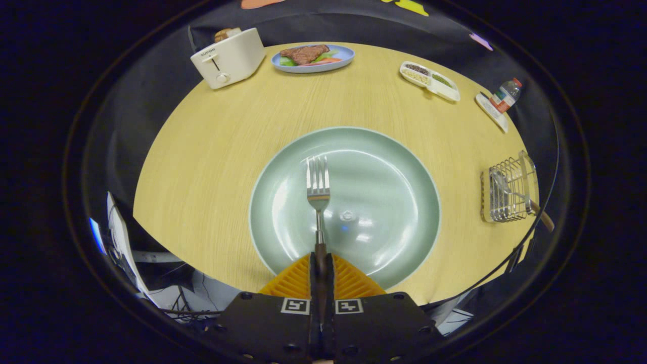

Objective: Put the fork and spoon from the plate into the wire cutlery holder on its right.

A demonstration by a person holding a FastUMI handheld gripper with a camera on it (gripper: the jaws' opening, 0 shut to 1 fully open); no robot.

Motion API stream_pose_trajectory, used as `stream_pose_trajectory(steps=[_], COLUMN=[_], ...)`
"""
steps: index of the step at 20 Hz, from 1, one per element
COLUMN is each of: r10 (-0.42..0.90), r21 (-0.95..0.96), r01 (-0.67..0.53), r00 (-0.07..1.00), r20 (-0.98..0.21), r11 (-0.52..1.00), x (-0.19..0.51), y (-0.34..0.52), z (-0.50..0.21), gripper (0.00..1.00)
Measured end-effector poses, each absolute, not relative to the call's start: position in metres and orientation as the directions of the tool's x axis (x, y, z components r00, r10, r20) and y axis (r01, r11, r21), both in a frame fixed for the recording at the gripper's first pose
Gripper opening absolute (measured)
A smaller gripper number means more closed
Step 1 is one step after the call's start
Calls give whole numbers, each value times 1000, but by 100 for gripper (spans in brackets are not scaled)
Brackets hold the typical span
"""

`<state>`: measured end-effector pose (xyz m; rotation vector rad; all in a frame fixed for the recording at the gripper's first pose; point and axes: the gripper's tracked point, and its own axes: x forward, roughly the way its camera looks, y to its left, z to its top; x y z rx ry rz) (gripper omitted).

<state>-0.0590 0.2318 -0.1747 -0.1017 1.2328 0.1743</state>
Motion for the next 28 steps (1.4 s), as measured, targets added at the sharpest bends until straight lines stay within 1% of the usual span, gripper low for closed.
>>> stream_pose_trajectory(steps=[5, 8, 13, 17, 21, 24, 28], r10=[109, 131, 118, 87, 56, 52, 55], r21=[53, 75, 75, 71, 66, 61, 59], r01=[-175, -169, -122, -53, 9, 14, 4], r00=[330, 349, 410, 435, 409, 356, 304], r20=[-938, -928, -905, -896, -911, -933, -951], r11=[983, 983, 990, 996, 998, 998, 998], x=[-62, -65, -65, -62, -54, -53, -47], y=[213, 189, 117, 45, -14, -40, -50], z=[-146, -116, -65, -36, -27, -31, -42], gripper=[3, 3, 4, 4, 4, 4, 3])
